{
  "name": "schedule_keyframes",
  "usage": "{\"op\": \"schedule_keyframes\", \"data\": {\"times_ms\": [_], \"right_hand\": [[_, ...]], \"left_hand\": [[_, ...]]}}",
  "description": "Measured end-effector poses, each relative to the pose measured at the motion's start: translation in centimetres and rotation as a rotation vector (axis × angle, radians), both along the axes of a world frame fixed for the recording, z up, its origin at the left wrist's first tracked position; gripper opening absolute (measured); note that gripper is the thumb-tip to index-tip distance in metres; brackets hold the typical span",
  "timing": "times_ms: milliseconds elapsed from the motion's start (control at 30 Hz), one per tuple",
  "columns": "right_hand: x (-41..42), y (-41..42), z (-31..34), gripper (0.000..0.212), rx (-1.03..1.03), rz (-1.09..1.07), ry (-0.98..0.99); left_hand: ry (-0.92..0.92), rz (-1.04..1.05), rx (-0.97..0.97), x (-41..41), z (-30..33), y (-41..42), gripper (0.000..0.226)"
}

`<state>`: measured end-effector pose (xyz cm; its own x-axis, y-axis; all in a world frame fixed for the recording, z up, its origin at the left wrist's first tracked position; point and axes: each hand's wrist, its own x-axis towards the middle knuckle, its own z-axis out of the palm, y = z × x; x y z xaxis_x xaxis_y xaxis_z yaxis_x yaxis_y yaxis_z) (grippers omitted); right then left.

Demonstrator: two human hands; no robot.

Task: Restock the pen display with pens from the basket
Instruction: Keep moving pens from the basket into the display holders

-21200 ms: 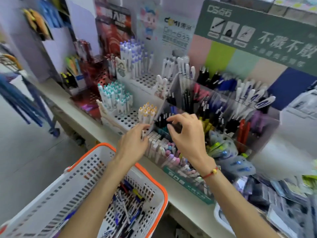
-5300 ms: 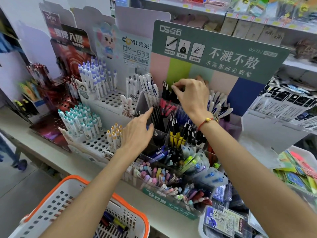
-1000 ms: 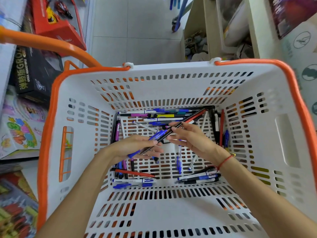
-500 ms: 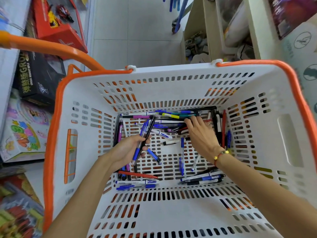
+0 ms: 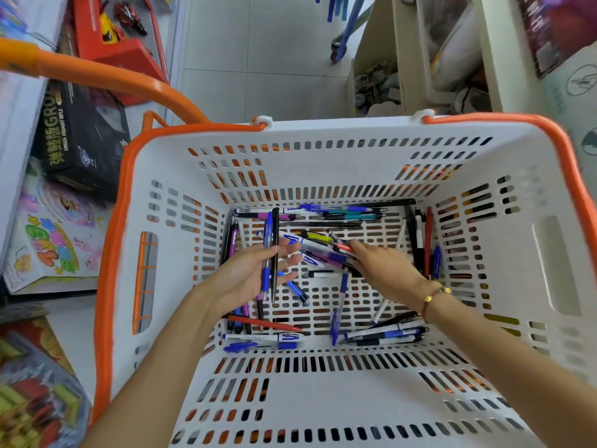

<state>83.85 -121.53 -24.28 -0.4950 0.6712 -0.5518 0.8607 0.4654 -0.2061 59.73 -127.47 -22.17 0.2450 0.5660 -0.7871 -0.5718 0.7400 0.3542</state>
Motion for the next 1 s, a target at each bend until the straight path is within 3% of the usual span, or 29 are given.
{"op": "schedule_keyframes", "data": {"times_ms": [67,200,267,333,467,667,867,1000], "right_hand": [[0.1,0.0,0.8,0.017,-0.132,-0.209,0.147],[-0.4,-0.4,3.4,0.019,-0.791,-0.884,0.754],[-0.8,-0.8,4.5,0.027,-1.030,-1.066,0.888],[-1.2,-1.0,5.1,0.030,-1.143,-1.151,0.954],[-2.0,-0.9,5.1,0.033,-1.179,-1.267,0.989],[-2.7,-0.4,4.4,0.029,-1.035,-1.264,0.864],[-2.9,-0.3,4.6,0.024,-1.014,-1.238,0.777],[-3.9,-1.0,4.6,0.025,-1.012,-1.265,0.833]], "left_hand": [[-0.004,0.008,0.003,-0.1,0.1,-0.1,0.025],[-0.003,0.026,0.010,-0.2,0.1,-0.1,0.026],[0.018,0.002,0.022,0.0,0.2,0.0,0.025],[0.039,-0.057,0.032,0.2,0.4,0.1,0.024],[0.053,-0.199,0.049,0.7,0.6,0.1,0.030],[0.079,-0.310,0.046,1.4,0.9,-0.1,0.027],[0.119,-0.275,0.024,1.9,0.7,-0.2,0.025],[0.213,-0.300,0.050,2.8,0.6,0.0,0.030]]}}
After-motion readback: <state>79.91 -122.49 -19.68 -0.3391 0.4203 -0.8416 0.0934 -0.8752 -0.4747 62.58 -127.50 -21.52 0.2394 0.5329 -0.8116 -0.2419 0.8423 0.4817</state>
